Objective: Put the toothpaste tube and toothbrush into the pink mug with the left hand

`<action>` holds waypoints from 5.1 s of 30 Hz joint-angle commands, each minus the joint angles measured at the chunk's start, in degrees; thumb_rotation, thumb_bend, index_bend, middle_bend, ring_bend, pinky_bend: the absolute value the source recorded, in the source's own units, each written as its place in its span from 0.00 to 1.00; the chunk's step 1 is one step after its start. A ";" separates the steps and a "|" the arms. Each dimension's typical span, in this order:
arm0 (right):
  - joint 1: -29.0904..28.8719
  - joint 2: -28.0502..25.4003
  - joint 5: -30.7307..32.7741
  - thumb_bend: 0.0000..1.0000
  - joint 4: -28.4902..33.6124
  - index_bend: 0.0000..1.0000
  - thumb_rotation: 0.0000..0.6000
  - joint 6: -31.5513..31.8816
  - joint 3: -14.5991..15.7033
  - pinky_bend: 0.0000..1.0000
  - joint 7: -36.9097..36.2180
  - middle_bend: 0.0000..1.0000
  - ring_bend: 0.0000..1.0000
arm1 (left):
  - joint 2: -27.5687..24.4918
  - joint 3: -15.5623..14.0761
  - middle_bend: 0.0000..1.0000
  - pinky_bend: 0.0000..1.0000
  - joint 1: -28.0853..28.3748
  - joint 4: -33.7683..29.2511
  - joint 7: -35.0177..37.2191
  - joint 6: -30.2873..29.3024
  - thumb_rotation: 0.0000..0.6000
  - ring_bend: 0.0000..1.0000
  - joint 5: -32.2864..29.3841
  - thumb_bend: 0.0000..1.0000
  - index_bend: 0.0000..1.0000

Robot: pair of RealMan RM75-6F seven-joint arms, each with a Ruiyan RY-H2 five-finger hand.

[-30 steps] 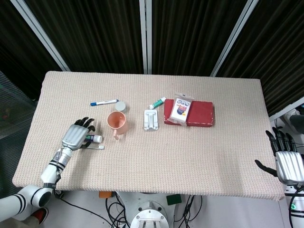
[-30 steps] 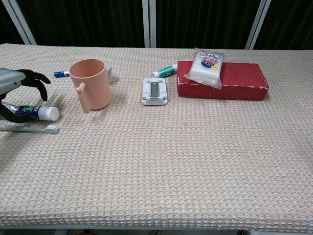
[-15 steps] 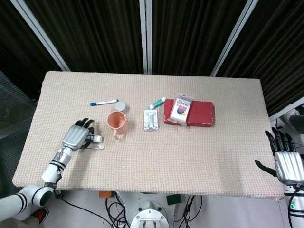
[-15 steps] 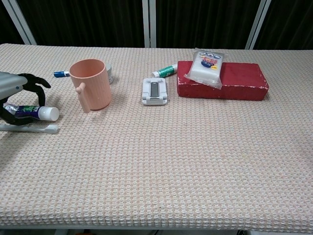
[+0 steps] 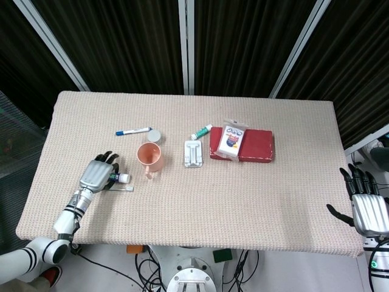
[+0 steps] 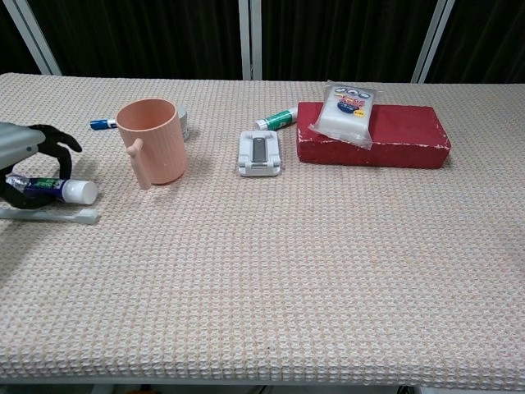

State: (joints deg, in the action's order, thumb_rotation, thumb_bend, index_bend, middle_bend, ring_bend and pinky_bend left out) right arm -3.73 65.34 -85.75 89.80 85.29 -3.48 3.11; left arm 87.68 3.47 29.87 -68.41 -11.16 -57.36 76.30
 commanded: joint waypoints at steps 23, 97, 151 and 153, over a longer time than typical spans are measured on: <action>0.08 0.22 0.18 0.42 -0.84 0.00 0.88 0.16 -0.29 0.00 -1.16 0.00 0.00 | -2.82 9.10 0.54 0.49 -3.59 -1.01 29.87 -10.06 1.00 0.30 -1.73 0.40 0.61; -0.65 -0.10 1.26 0.43 -0.65 0.00 0.89 -0.68 -1.07 0.00 -1.73 0.00 0.00 | 9.23 10.80 0.07 0.21 5.79 2.06 46.87 -2.34 0.87 0.05 -0.86 0.38 0.40; -1.53 -0.56 -1.01 0.44 2.27 0.00 0.88 1.95 -2.21 0.00 -0.68 0.00 0.00 | -0.99 -4.55 0.14 0.21 -11.44 -3.21 9.02 -13.11 0.80 0.06 4.86 0.36 0.35; -1.51 -0.51 -0.94 0.44 2.18 0.00 0.88 1.83 -2.12 0.00 -0.69 0.00 0.00 | -0.13 -4.09 0.14 0.21 -11.27 -2.46 8.46 -13.07 0.80 0.06 4.84 0.36 0.36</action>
State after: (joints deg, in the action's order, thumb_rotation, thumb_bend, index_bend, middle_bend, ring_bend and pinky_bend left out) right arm -5.24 64.83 -86.69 91.97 87.11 -5.60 2.43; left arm 87.11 -0.89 18.44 -71.31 -2.36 -70.52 81.14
